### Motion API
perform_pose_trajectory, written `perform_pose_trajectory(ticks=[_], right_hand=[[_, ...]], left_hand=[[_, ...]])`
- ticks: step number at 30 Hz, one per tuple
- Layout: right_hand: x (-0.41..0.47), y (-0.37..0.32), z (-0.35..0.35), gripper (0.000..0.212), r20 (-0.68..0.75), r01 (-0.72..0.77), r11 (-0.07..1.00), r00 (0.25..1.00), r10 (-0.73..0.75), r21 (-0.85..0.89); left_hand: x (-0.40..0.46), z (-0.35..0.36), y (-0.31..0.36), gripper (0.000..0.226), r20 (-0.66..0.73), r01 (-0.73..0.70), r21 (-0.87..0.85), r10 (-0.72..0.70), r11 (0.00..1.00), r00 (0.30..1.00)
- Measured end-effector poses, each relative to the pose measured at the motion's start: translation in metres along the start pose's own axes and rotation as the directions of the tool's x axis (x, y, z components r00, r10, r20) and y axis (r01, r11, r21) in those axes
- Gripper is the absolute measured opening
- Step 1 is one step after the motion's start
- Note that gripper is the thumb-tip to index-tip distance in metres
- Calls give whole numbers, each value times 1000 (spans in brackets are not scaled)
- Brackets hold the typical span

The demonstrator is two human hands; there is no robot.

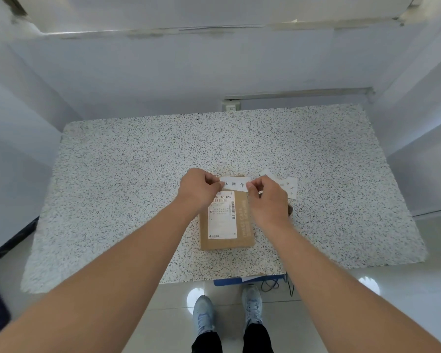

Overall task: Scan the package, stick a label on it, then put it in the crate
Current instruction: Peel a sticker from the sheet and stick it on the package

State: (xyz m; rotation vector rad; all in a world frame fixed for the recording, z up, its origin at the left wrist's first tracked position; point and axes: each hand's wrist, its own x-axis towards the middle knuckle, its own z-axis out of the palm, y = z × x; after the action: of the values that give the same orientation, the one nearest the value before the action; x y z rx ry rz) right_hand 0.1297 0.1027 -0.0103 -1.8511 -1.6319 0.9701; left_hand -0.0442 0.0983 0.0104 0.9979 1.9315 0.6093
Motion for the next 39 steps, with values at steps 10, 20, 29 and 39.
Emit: perform_pose_trajectory(ticks=[10, 20, 29, 39], right_hand=[[16, -4, 11, 15, -13, 48, 998, 999, -49, -38], [31, 1, 22, 13, 79, 11, 1000, 997, -9, -22], [48, 13, 36, 11, 102, -12, 994, 994, 23, -106], [52, 25, 46, 6, 100, 16, 989, 995, -1, -144]], left_hand=[[10, -8, -6, 18, -80, 48, -187, -64, 981, 995], [22, -9, -15, 11, 36, -30, 14, 30, 999, 999], [45, 4, -25, 11, -21, -63, 187, 68, 980, 997], [59, 17, -36, 10, -14, -75, 418, 90, 905, 996]])
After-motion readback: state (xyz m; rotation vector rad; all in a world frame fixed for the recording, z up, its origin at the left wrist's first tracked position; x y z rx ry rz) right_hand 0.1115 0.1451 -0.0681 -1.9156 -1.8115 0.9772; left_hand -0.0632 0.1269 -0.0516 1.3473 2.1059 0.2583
